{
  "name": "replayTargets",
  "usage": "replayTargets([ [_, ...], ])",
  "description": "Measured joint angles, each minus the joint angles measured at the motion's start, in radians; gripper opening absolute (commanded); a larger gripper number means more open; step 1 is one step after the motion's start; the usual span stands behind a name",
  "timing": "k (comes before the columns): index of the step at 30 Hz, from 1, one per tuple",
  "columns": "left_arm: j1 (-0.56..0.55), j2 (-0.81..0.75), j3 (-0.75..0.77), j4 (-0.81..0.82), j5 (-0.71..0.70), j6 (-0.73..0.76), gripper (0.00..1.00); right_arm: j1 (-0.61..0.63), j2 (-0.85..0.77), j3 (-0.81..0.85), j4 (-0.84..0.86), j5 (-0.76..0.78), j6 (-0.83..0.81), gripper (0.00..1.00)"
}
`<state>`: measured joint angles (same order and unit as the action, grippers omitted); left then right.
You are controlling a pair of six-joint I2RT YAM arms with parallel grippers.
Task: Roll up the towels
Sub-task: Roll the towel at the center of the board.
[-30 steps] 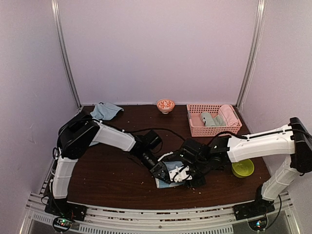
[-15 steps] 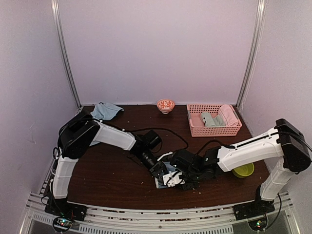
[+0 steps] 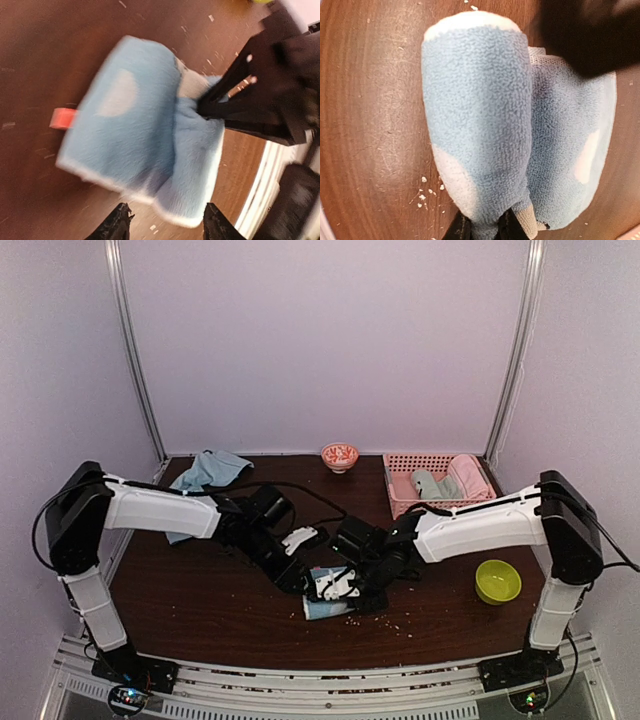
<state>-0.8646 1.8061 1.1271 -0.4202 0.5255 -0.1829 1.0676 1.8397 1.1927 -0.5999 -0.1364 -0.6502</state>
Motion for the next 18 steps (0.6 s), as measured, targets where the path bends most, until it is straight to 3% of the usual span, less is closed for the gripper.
replayTargets([
  [5,-0.011,-0.303,-0.15,0.095,-0.251,-0.003,0.49,-0.082,0.106,0.178,-0.196,-0.161,0.01,0.07],
  [10,-0.113,-0.536,-0.222,0.152,-0.558,0.109,0.51,-0.178,0.227,0.343,-0.361,-0.322,0.011,0.06],
  [14,-0.212,-0.59,-0.233,0.194,-0.649,0.224,0.51,-0.236,0.314,0.444,-0.47,-0.446,0.01,0.06],
  [18,-0.278,-0.505,-0.217,0.209,-0.636,0.31,0.52,-0.277,0.381,0.511,-0.548,-0.555,0.003,0.06],
])
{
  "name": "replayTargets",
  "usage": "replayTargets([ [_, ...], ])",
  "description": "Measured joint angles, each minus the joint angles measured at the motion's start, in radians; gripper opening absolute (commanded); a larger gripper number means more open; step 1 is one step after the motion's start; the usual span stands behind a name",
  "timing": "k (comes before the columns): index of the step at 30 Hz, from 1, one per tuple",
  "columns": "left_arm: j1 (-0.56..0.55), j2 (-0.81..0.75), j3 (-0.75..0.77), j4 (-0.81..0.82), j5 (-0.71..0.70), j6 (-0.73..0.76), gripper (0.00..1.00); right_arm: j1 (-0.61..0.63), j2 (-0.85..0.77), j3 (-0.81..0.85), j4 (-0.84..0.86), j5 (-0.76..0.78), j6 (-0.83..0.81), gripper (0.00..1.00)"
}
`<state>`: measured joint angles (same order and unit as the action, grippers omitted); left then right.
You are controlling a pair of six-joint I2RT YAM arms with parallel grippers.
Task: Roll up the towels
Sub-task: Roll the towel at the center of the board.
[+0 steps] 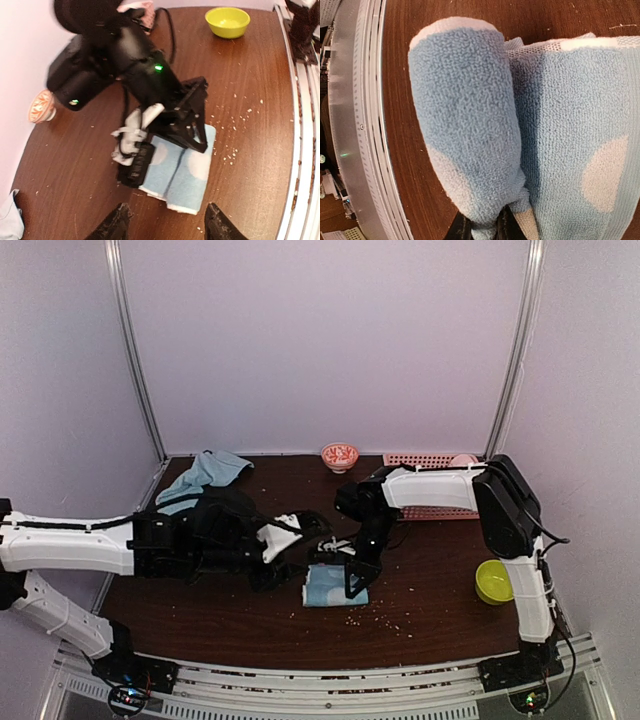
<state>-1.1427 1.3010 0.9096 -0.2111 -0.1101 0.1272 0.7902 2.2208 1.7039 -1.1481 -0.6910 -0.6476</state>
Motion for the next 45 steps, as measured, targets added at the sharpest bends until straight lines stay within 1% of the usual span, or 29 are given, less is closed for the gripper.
replayTargets([
  [4,-0.019,0.22,0.084,-0.024,0.039,0.049,0.52,-0.021,0.032,0.027,-0.04,-0.055,-0.002,0.06],
  [7,-0.022,0.378,0.144,-0.029,0.036,0.08,0.52,-0.024,0.039,0.032,-0.055,-0.068,-0.002,0.06],
  [10,-0.022,0.479,0.164,-0.027,0.03,0.119,0.46,-0.024,0.04,0.032,-0.06,-0.073,-0.002,0.06],
  [12,-0.022,0.527,0.18,-0.026,0.024,0.139,0.41,-0.024,0.041,0.032,-0.06,-0.075,-0.002,0.06],
  [13,-0.021,0.55,0.196,-0.026,0.022,0.149,0.36,-0.024,0.041,0.032,-0.061,-0.076,-0.001,0.06],
  [14,-0.021,0.573,0.215,-0.025,0.02,0.156,0.26,-0.024,0.041,0.031,-0.061,-0.076,-0.001,0.06],
  [15,-0.019,0.592,0.232,-0.027,0.021,0.163,0.19,-0.024,0.041,0.031,-0.063,-0.076,-0.001,0.07],
  [17,-0.019,0.605,0.247,-0.036,0.025,0.167,0.1,-0.025,0.04,0.03,-0.065,-0.076,-0.001,0.12],
  [18,-0.02,0.605,0.25,-0.038,0.031,0.167,0.07,-0.026,0.04,0.029,-0.068,-0.076,-0.002,0.17],
  [22,-0.019,0.611,0.272,-0.058,0.079,0.145,0.01,-0.031,0.017,0.024,-0.094,-0.064,-0.006,0.48],
  [24,-0.019,0.623,0.297,-0.082,0.117,0.122,0.0,-0.04,-0.016,0.024,-0.102,-0.048,-0.008,0.51],
  [26,-0.015,0.64,0.332,-0.111,0.175,0.093,0.0,-0.056,-0.07,0.033,-0.105,-0.03,-0.002,0.51],
  [30,0.012,0.703,0.439,-0.209,0.36,0.026,0.01,-0.143,-0.233,0.092,-0.075,-0.026,0.026,0.5],
  [33,0.053,0.794,0.56,-0.289,0.519,-0.026,0.01,-0.226,-0.4,0.112,-0.014,-0.033,0.072,0.49],
  [36,0.104,0.885,0.658,-0.333,0.687,-0.077,0.01,-0.282,-0.533,0.113,0.033,-0.049,0.111,0.49],
  [40,0.155,0.954,0.716,-0.373,0.851,-0.127,0.0,-0.286,-0.684,0.069,0.072,-0.124,0.099,0.5],
  [42,0.174,0.98,0.736,-0.388,0.912,-0.151,0.0,-0.271,-0.757,0.014,0.066,-0.157,0.063,0.47],
  [45,0.194,1.009,0.756,-0.399,0.978,-0.177,0.0,-0.196,-0.831,-0.069,0.045,-0.151,-0.002,0.41],
])
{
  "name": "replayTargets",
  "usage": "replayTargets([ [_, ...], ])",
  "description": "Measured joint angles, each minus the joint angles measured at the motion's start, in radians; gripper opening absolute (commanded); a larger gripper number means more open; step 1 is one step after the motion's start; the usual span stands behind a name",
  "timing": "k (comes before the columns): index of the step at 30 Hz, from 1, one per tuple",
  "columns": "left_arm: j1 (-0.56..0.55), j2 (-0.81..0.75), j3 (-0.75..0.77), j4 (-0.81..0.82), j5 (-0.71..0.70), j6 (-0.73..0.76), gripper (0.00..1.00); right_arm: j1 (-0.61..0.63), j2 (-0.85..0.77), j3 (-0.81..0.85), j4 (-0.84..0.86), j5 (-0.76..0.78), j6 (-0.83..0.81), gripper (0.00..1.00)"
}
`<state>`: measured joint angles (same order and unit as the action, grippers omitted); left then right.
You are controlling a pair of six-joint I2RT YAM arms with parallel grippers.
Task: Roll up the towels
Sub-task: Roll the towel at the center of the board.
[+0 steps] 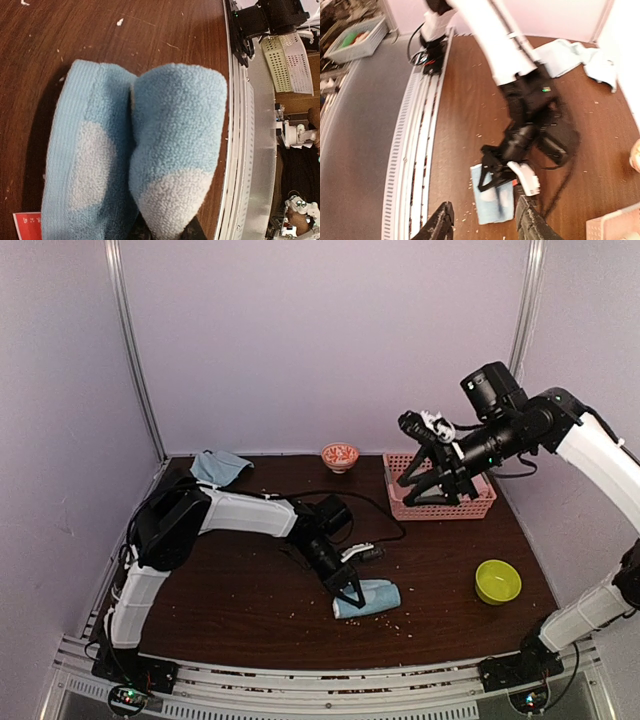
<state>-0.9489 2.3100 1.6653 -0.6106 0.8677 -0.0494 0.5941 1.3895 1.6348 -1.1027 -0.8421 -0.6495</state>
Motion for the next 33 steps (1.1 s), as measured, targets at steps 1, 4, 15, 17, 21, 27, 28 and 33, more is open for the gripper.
replayTargets([
  [1,0.005,0.009,0.007,-0.006,0.018,-0.006,0.0,0.044,-0.014,-0.034,-0.001,0.021,-0.018,0.4],
  [4,0.012,0.025,0.024,-0.022,0.048,-0.015,0.0,0.167,-0.018,-0.132,-0.007,0.088,-0.055,0.37],
  [15,0.015,0.064,0.026,-0.044,0.161,-0.033,0.0,0.492,0.032,-0.554,0.257,0.565,-0.032,0.47],
  [17,0.016,0.067,0.026,-0.046,0.172,-0.036,0.0,0.506,0.062,-0.629,0.348,0.666,-0.025,0.49],
  [21,0.016,0.071,0.026,-0.046,0.183,-0.04,0.0,0.515,0.118,-0.697,0.46,0.779,-0.013,0.53],
  [27,0.024,0.08,0.026,-0.046,0.2,-0.048,0.0,0.534,0.145,-0.739,0.589,0.849,-0.009,0.53],
  [28,0.024,0.08,0.026,-0.046,0.202,-0.048,0.01,0.538,0.157,-0.745,0.61,0.859,-0.009,0.52],
  [33,0.028,0.082,0.029,-0.057,0.195,-0.049,0.25,0.541,0.233,-0.768,0.712,0.901,-0.025,0.34],
])
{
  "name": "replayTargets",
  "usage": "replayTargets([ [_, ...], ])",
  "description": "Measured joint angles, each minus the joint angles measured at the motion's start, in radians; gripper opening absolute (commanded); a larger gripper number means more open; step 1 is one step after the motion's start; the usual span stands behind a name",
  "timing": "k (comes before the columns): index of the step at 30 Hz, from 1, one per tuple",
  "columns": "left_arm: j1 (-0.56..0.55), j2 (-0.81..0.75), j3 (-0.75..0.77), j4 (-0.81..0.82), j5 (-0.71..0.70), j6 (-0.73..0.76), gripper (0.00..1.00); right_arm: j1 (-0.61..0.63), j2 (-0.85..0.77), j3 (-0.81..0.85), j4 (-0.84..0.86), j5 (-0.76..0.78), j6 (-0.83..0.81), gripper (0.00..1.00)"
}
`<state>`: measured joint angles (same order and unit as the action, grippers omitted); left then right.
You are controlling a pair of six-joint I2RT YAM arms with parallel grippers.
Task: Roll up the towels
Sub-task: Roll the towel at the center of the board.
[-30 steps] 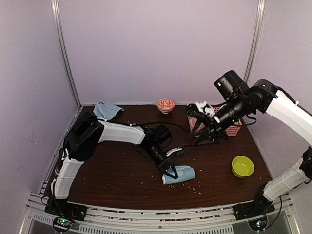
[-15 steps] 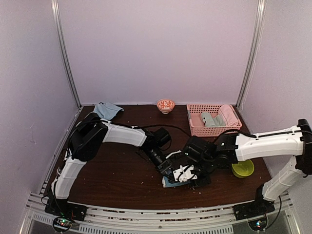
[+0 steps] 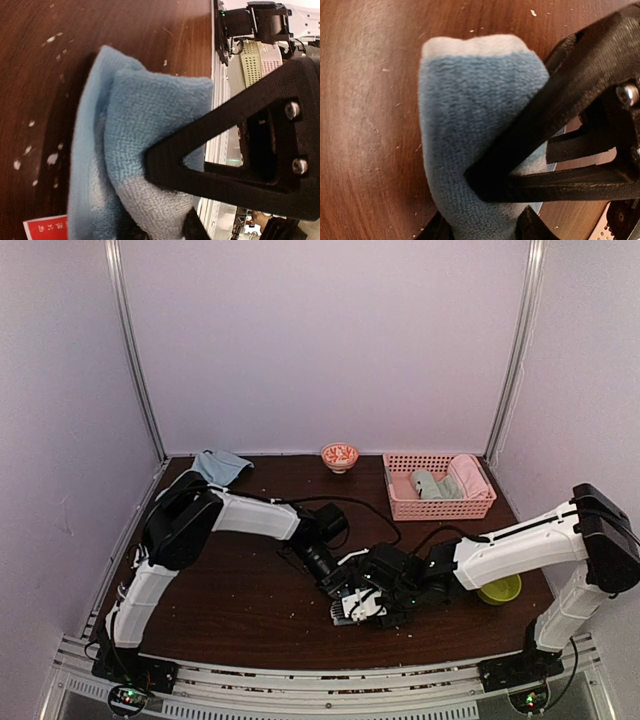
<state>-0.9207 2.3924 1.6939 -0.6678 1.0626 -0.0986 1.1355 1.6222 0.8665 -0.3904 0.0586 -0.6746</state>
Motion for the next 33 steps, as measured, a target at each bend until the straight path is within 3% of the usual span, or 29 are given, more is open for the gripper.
replayTargets([
  [2,0.004,-0.006,-0.003,-0.007,-0.018,0.002,0.36,0.0,0.017,0.009,0.013,0.006,-0.003,0.31],
  [5,0.018,-0.05,-0.047,-0.002,-0.062,0.011,0.42,-0.006,0.037,0.032,0.016,0.003,-0.009,0.27],
  [12,0.116,-0.311,-0.333,0.132,-0.298,-0.037,0.48,-0.105,0.12,0.154,-0.033,-0.196,-0.005,0.24],
  [17,0.16,-0.558,-0.549,0.267,-0.512,-0.069,0.5,-0.232,0.211,0.295,-0.184,-0.426,-0.007,0.21],
  [20,0.117,-0.712,-0.66,0.368,-0.671,-0.053,0.49,-0.291,0.277,0.383,-0.276,-0.54,-0.013,0.2],
  [25,-0.056,-0.9,-0.793,0.543,-0.939,0.039,0.48,-0.345,0.383,0.517,-0.436,-0.669,-0.036,0.18],
  [29,-0.175,-0.949,-0.842,0.627,-1.044,0.15,0.48,-0.368,0.437,0.58,-0.518,-0.728,-0.047,0.17],
  [33,-0.257,-0.896,-0.824,0.652,-1.111,0.263,0.49,-0.389,0.485,0.636,-0.586,-0.777,-0.061,0.17],
])
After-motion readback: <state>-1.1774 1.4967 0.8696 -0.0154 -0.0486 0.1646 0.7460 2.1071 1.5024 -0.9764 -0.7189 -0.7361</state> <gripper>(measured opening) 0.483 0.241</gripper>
